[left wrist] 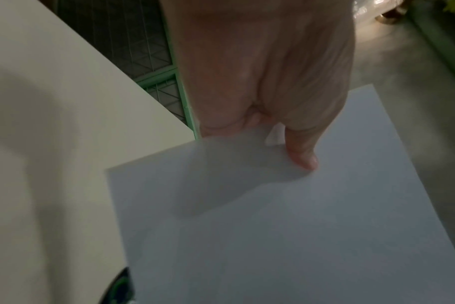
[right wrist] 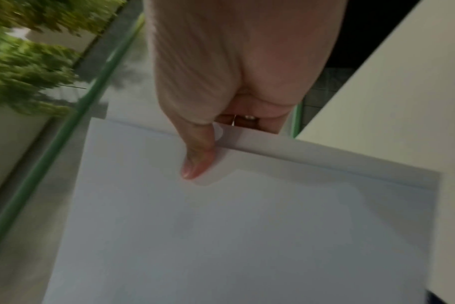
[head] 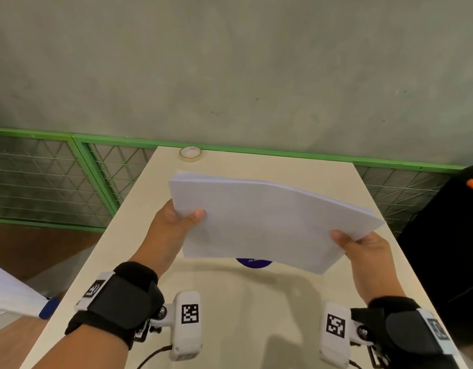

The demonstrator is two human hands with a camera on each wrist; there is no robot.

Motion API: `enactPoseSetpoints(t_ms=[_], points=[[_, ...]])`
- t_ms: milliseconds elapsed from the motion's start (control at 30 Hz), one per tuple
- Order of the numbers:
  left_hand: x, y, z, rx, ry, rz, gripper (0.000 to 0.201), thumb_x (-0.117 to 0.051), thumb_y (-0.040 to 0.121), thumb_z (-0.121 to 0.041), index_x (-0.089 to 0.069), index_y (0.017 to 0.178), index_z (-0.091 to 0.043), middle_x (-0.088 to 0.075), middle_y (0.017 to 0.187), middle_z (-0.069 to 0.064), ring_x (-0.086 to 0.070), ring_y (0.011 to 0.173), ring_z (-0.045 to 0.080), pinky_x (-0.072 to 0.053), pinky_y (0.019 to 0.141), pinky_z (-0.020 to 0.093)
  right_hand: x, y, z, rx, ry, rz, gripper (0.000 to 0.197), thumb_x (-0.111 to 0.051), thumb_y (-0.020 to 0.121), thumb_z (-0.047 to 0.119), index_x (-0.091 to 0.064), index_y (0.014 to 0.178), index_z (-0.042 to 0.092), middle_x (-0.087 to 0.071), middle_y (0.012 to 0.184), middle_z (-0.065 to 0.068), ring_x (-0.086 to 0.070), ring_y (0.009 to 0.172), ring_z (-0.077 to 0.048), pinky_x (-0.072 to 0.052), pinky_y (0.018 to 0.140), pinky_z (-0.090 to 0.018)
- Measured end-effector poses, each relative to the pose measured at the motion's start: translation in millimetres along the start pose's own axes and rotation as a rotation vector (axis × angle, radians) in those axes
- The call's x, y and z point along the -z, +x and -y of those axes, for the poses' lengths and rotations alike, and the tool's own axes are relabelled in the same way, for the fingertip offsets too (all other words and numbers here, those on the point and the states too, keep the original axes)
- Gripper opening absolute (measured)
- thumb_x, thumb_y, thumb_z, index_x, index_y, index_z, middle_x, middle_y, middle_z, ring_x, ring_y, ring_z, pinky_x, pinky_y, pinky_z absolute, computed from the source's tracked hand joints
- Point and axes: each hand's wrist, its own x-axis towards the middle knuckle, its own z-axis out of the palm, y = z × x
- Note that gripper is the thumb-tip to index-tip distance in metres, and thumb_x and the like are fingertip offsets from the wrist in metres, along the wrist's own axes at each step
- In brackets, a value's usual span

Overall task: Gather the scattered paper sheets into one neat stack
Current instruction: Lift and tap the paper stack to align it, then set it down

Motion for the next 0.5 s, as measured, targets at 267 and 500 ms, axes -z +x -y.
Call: enactPoseSetpoints(t_ms=[267, 500], points=[[4, -1, 33, 0.068, 0.058, 0.030, 0.046, -0.068, 0.076, -0.011, -0.057, 0.121, -0.009, -0.067, 0.116, 0.007, -0.062, 0.104, 0.023, -0.046, 0.079, 0.024, -2, -13, -31, -0.150, -0.063, -0.008, 0.025, -0.062, 0.081, -0.007, -0.060, 0.104, 0.004, -0.065, 0.085, -0.002, -0.063, 0.072, -0.016, -0.050, 0.051, -0.008], [-1, 8, 34, 0.076, 0.085, 0.052, 0.063, -0.071, 0.078, -0.005, -0.042, 0.133, -0.014, -0.059, 0.123, 0.006, -0.057, 0.112, 0.023, -0.047, 0.084, 0.026, -4, -6, -30, -0.145, -0.041, -0.031, 0.026, -0.063, 0.081, -0.005, -0.058, 0.103, 0.006, -0.064, 0.087, -0.004, -0.060, 0.075, -0.017, -0.049, 0.049, -0.007]])
